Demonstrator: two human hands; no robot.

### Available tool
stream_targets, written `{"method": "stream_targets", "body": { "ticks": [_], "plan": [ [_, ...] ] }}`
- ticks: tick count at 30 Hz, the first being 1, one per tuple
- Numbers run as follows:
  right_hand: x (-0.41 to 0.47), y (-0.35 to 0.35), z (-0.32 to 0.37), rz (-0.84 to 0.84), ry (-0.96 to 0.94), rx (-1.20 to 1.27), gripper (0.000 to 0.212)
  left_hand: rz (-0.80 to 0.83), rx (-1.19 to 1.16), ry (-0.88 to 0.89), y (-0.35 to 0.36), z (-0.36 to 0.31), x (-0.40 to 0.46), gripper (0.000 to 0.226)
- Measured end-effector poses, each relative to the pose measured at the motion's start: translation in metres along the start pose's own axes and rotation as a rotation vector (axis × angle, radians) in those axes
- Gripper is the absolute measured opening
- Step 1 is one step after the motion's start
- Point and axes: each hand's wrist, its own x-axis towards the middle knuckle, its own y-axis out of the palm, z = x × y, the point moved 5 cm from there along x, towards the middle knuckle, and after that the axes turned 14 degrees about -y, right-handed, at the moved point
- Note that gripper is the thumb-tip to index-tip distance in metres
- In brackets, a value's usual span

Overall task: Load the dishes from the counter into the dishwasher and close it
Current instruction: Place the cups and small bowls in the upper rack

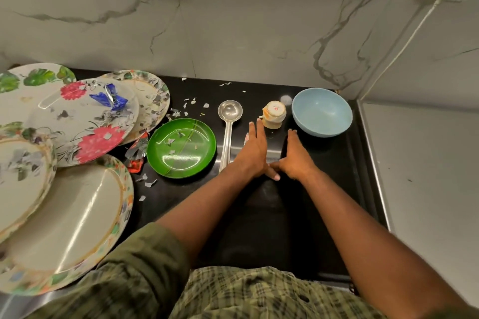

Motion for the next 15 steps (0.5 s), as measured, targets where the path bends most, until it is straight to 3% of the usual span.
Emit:
{"method": "stream_targets", "body": {
  "ticks": [15],
  "plan": [
    [0.033, -0.005, 0.003, 0.054, -0.033, 0.063, 0.152, 0.061, -0.114, 0.019, -0.01, 0.016, 0.04, 0.172]
  ]
}}
